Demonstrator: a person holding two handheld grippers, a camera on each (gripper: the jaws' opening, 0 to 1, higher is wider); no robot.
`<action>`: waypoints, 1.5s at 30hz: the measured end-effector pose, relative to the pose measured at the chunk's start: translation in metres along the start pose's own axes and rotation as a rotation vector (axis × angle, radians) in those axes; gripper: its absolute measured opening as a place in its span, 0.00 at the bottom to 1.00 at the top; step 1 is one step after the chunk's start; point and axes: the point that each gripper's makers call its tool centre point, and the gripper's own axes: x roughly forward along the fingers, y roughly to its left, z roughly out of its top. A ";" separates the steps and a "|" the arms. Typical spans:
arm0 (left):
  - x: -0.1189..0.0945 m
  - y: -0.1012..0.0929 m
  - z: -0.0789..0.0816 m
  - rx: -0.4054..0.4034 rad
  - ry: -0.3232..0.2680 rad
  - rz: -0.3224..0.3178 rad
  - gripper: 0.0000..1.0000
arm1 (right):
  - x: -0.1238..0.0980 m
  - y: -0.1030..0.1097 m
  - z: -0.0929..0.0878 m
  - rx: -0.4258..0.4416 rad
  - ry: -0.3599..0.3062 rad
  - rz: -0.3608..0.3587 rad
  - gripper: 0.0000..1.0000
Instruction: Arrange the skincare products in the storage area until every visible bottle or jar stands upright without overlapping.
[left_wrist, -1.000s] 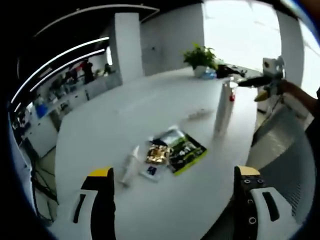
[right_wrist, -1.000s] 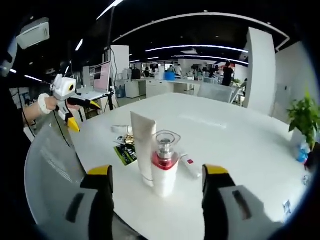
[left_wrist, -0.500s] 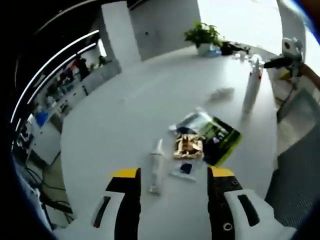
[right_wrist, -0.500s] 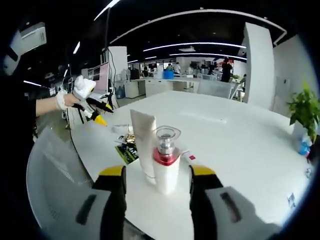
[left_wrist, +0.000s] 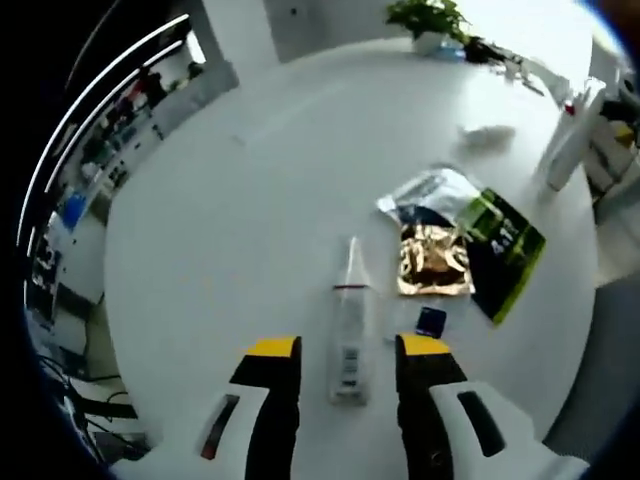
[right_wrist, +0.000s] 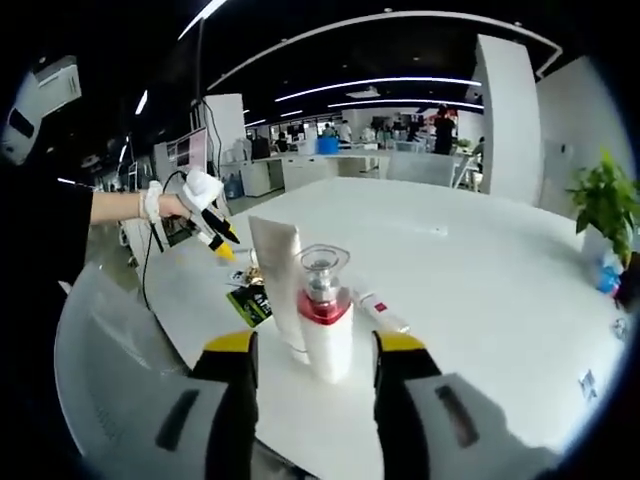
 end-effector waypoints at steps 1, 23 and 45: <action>0.002 0.001 -0.001 0.011 0.017 0.006 0.33 | 0.000 0.000 0.000 0.002 -0.001 -0.001 0.45; 0.021 -0.009 0.003 -0.004 0.045 -0.039 0.18 | -0.008 0.001 0.003 0.052 -0.028 -0.017 0.44; -0.043 -0.040 0.034 -0.348 -0.363 -0.094 0.15 | -0.010 0.052 0.002 0.151 -0.080 0.092 0.43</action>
